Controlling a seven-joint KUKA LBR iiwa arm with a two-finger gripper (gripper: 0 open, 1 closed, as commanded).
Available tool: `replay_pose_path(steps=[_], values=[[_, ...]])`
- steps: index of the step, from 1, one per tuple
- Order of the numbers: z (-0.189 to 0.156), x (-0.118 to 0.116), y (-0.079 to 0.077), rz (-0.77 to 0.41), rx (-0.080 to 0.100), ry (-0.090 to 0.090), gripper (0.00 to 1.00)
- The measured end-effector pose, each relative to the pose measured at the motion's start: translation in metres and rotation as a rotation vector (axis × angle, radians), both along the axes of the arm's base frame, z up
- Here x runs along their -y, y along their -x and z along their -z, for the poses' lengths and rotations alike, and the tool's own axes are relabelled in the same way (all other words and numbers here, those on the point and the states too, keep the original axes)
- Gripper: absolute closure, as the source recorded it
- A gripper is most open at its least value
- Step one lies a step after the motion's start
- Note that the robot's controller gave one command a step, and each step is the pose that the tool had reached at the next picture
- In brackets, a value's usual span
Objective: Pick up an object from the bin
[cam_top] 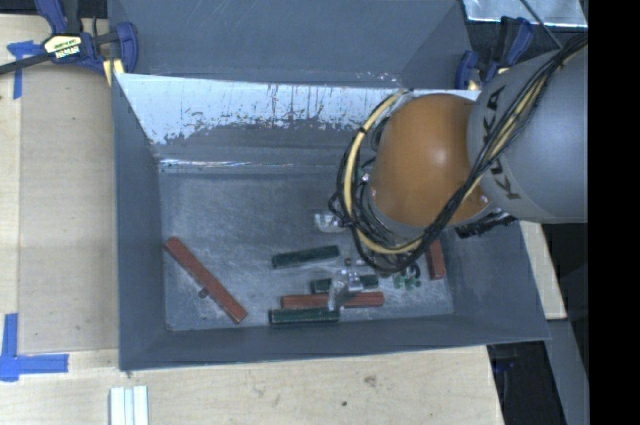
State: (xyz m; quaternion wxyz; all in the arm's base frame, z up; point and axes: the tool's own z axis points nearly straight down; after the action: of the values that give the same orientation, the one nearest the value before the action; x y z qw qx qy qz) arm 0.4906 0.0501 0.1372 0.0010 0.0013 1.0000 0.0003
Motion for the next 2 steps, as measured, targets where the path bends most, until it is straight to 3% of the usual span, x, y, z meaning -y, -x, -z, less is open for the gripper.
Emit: replay_pose_path(steps=[1, 2], values=[[0.0, 0.0, 0.0, 0.0, 0.0, 0.0, 0.0], [0.059, -0.017, -0.059, 0.011, 0.028, -0.003, 1.0]])
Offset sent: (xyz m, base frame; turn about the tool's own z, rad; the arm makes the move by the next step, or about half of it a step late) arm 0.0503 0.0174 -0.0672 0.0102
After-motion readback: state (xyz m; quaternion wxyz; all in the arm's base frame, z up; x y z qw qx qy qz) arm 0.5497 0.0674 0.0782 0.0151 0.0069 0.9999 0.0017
